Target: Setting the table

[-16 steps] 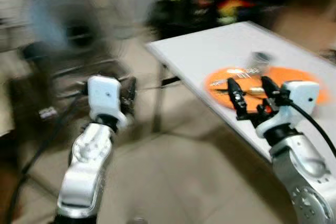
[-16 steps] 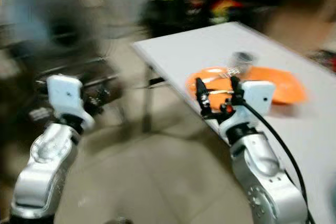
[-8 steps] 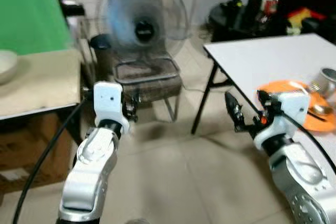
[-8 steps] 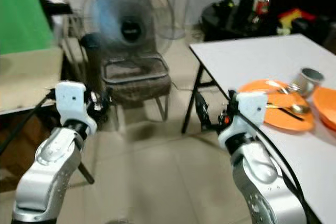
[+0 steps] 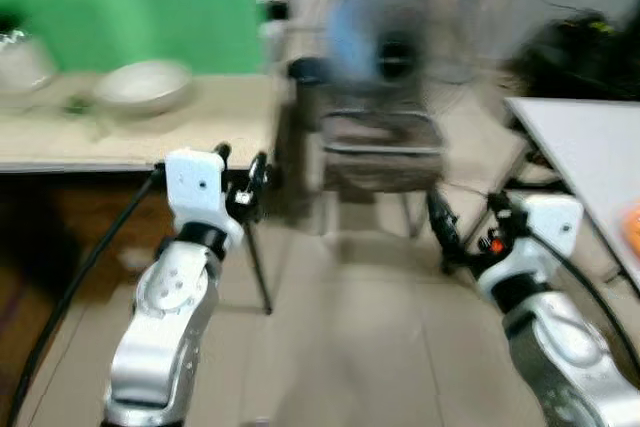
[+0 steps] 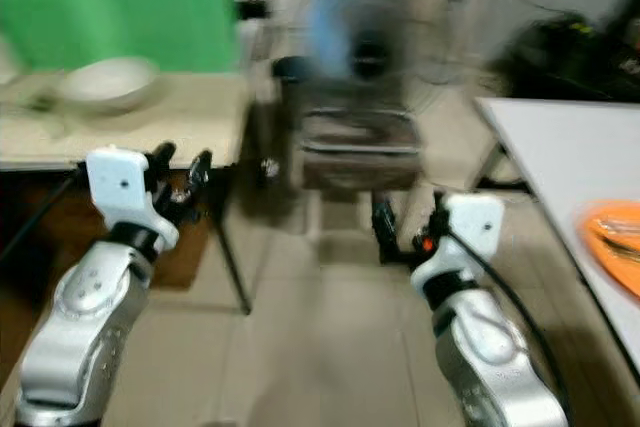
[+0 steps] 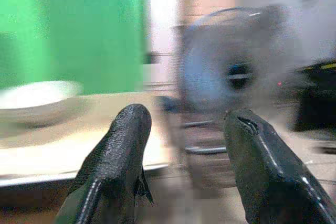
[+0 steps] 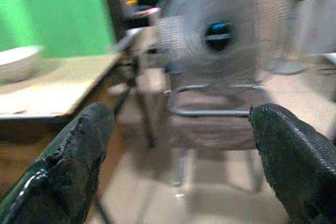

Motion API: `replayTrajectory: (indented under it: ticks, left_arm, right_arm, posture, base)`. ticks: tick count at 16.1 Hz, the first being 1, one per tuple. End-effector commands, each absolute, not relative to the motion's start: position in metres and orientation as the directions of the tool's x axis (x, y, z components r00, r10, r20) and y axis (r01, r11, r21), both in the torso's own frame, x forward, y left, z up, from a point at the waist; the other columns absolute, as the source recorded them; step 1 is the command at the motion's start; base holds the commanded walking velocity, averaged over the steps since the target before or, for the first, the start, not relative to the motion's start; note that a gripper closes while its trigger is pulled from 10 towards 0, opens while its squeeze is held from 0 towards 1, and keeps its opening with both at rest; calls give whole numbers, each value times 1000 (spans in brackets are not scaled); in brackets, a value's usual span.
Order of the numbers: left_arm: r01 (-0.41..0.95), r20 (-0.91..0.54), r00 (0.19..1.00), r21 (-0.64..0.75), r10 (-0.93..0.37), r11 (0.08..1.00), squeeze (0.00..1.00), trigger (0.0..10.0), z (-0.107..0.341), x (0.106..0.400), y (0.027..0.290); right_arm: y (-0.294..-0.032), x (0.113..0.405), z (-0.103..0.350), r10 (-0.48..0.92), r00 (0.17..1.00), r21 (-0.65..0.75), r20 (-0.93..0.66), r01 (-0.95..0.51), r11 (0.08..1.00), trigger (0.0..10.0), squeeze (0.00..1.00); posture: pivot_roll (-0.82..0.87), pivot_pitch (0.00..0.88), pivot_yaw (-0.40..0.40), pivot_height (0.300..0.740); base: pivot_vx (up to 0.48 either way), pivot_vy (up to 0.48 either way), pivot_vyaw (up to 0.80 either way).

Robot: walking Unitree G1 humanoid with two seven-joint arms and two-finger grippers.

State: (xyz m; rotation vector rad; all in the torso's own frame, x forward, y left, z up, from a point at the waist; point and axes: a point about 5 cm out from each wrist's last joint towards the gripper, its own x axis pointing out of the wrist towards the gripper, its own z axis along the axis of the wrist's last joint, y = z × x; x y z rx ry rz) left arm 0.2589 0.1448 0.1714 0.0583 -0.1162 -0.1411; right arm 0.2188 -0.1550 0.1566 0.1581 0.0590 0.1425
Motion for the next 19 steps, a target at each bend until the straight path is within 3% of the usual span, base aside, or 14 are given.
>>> replayTrajectory:
  ticks: [1, 4, 9, 10, 13, 16, 19]
  left_arm:
    - [121, 119, 985, 65, -128, 991, 0, 10000, 171, 260, 144]
    - [140, 16, 990, 128, -144, 982, 0, 10000, 157, 257, 147]
    - [236, 6, 971, 109, -238, 966, 0, 10000, 157, 256, 143]
    - [232, 12, 972, 108, -235, 967, 0, 10000, 158, 255, 143]
    - [234, 14, 971, 106, -237, 966, 0, 10000, 161, 255, 143]
    - [256, 0, 966, 91, -257, 962, 0, 10000, 161, 254, 144]
    - [272, -9, 962, 80, -272, 959, 0, 10000, 162, 252, 144]
  right_arm:
    - [-161, 219, 157, 120, 992, 152, -41, -113, 982, 10000, 1000]
    - [-161, 217, 155, 115, 992, 182, -48, -104, 978, 10000, 1000]
    - [-160, 219, 148, 91, 993, 211, -81, -72, 975, 10000, 1000]
    - [-159, 220, 146, 75, 993, 181, -96, -57, 982, 10000, 0]
    - [-150, 224, 145, 161, 984, 128, -79, -151, 980, 10000, 0]
    - [-142, 223, 149, 265, 963, 221, -50, -248, 943, 10000, 0]
    - [-136, 224, 147, 293, 954, 182, -57, -278, 943, 10000, 0]
  posture:
    - [20, 0, -3, 740]
    - [2, 0, 7, 740]
    - [10, 0, 1, 740]
    - [11, 0, 0, 740]
    - [26, 0, -15, 740]
    - [43, 0, -19, 740]
    - [54, 0, -18, 740]
  base:
    - [0, 0, 800]
    - [0, 0, 800]
    - [0, 0, 410]
    - [277, 0, 0]
    - [290, 0, 0]
    - [300, 0, 0]
    - [304, 0, 800]
